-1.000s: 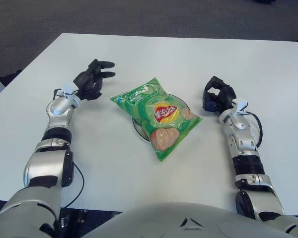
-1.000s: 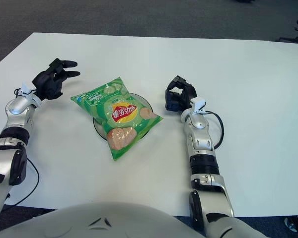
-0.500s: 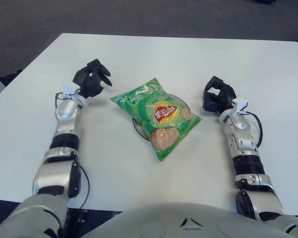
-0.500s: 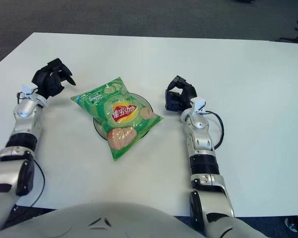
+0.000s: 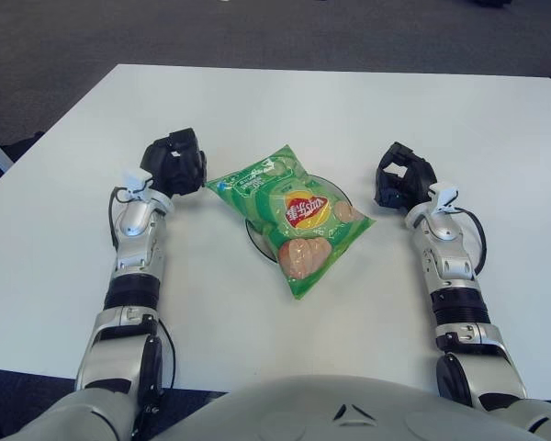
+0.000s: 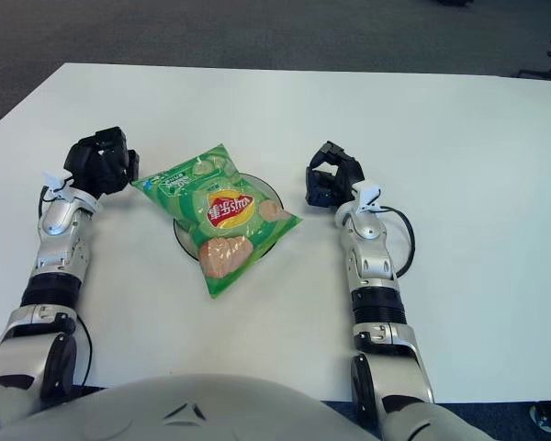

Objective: Put the snack into the plate.

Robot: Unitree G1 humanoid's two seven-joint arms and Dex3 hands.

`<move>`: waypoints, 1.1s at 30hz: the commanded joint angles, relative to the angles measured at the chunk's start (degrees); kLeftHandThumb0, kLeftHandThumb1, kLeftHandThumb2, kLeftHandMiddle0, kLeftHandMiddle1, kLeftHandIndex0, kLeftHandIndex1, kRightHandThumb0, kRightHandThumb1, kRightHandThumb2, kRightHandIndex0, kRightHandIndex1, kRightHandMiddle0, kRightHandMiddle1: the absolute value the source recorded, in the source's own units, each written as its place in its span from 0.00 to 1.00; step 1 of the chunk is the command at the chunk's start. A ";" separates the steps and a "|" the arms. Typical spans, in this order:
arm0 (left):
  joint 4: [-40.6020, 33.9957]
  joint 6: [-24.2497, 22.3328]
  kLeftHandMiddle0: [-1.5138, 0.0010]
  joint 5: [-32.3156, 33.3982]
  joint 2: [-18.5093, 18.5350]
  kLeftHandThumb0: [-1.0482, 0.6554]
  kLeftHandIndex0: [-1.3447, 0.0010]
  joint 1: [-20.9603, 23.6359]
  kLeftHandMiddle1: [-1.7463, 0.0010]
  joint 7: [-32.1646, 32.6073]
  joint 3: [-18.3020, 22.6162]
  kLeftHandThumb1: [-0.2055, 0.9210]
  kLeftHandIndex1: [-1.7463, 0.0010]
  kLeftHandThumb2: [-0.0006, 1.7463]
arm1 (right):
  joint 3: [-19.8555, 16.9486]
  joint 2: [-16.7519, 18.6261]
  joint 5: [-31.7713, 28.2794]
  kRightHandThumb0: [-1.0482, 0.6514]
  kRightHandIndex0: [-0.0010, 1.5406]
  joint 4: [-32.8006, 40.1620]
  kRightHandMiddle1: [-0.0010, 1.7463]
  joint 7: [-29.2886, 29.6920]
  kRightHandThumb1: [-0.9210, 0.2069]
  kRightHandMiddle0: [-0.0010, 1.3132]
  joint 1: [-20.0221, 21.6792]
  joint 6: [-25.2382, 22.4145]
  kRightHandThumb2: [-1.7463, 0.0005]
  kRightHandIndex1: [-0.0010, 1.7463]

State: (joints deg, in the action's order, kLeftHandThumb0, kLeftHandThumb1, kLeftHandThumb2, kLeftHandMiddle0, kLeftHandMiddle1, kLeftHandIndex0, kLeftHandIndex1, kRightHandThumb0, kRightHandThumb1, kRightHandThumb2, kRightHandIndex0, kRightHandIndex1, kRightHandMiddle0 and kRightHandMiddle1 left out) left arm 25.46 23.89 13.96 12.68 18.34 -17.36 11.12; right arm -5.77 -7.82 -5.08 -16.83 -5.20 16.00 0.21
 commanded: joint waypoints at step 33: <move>-8.26 -7.75 0.06 -2.89 -9.44 0.39 0.11 -11.79 0.00 11.22 -4.01 0.46 0.00 0.81 | 0.14 0.64 -0.36 0.33 0.79 -2.44 1.00 -0.46 0.55 0.48 -5.62 -3.22 0.23 1.00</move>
State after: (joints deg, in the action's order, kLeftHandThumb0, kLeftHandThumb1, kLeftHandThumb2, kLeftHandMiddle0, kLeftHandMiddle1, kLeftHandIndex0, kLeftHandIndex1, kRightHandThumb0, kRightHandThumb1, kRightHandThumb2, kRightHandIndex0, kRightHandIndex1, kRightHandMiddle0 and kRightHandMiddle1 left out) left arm 14.70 17.56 10.42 8.43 13.51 -6.75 8.54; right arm -5.98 -8.26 -5.34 -16.30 -5.41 15.39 -0.09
